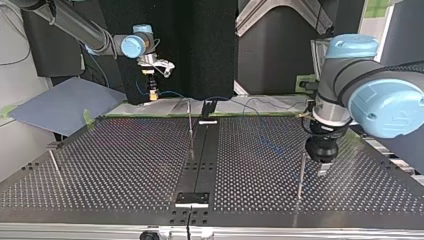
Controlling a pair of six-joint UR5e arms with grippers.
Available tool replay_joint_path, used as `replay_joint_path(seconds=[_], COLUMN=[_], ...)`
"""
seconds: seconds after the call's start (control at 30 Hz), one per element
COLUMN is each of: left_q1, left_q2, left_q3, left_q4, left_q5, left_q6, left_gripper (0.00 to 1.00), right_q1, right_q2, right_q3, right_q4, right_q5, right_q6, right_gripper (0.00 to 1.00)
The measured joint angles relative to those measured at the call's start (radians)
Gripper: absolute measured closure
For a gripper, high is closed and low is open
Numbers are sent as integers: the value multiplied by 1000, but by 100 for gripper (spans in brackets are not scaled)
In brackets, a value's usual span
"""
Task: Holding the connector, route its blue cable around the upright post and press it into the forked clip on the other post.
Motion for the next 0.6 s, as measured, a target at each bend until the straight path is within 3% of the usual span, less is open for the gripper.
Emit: replay_joint_path(seconds=[0.3, 0.6], left_q1=[0, -3], left_q2=[15, 18], left_q3=[8, 8], left_q4=[-70, -83], left_q5=[5, 11], left_q6=[-2, -7], left_gripper=[0, 0], right_q1=[0, 0], right_q2=[0, 0], right_q3=[0, 0], right_q4=[1, 1], right_q5=[0, 0], right_q6=[0, 0], right_gripper=[100, 100])
